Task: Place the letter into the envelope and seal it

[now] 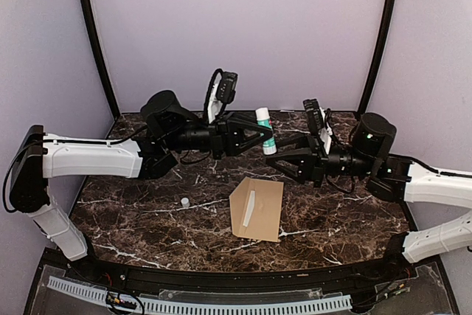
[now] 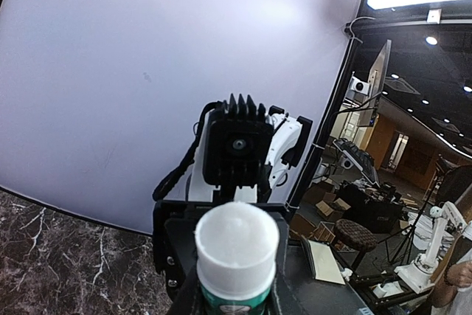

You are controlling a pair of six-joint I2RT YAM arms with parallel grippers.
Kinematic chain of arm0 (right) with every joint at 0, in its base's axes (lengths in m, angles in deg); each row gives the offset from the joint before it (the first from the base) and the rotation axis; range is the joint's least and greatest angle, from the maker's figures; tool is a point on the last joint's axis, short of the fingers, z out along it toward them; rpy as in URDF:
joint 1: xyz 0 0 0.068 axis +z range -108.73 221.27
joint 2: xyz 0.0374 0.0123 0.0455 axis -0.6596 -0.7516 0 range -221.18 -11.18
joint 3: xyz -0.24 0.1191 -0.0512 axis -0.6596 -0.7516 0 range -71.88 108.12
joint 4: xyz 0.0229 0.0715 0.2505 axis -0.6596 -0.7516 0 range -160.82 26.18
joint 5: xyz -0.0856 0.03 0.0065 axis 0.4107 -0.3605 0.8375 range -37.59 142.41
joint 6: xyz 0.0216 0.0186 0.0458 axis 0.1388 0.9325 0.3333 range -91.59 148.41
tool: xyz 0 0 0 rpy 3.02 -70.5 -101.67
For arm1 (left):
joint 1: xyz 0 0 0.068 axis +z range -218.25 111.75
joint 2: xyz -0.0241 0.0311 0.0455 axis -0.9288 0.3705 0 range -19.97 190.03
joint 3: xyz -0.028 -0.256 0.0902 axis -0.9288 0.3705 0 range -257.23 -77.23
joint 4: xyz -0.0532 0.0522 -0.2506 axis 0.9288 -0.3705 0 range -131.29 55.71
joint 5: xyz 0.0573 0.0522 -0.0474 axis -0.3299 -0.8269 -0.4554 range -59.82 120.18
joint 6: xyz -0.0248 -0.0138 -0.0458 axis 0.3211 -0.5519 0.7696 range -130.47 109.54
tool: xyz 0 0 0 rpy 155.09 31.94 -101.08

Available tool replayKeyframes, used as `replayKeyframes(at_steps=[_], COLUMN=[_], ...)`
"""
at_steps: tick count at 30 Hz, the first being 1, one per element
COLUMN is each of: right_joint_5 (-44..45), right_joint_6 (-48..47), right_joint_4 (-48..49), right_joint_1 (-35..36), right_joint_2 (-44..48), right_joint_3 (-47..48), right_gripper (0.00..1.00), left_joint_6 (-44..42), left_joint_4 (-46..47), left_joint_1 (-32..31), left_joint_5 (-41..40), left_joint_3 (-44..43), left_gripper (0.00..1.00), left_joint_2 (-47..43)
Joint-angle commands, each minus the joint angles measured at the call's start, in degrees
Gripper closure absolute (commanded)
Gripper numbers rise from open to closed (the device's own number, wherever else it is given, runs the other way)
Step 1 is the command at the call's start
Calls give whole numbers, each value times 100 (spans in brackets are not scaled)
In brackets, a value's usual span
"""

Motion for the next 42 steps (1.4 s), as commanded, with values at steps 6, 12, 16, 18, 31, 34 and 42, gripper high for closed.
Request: replayKeyframes(at_steps=[6, 12, 16, 18, 31, 34, 42], right_joint_5=[-32, 5, 29, 39, 141, 199, 1225], right_joint_6=[28, 57, 71, 73, 62, 31, -425], right_joint_4=[264, 259, 260, 252, 175, 111, -771], right_joint_1=[0, 0, 0, 0, 0, 0, 40], right_joint_2=[-107, -142, -165, -175, -297, -293, -361], right_joint_3=[187, 254, 290, 308, 389, 416, 764], right_gripper=[63, 62, 61, 62, 82, 91, 100], left_joint_6=[20, 14, -1, -3, -128, -202, -702], left_joint_4=[242, 230, 196, 186, 54, -63, -729], left_joint_1=[1, 5, 7, 0, 6, 7, -3], left_joint_5=[29, 46, 62, 57, -1, -60, -987], left_joint_3=[-18, -29, -33, -33, -25, -24, -26], left_gripper=[100, 100, 100, 100, 100, 100, 100], left_joint_2=[-126, -100, -98, -91, -69, -72, -70])
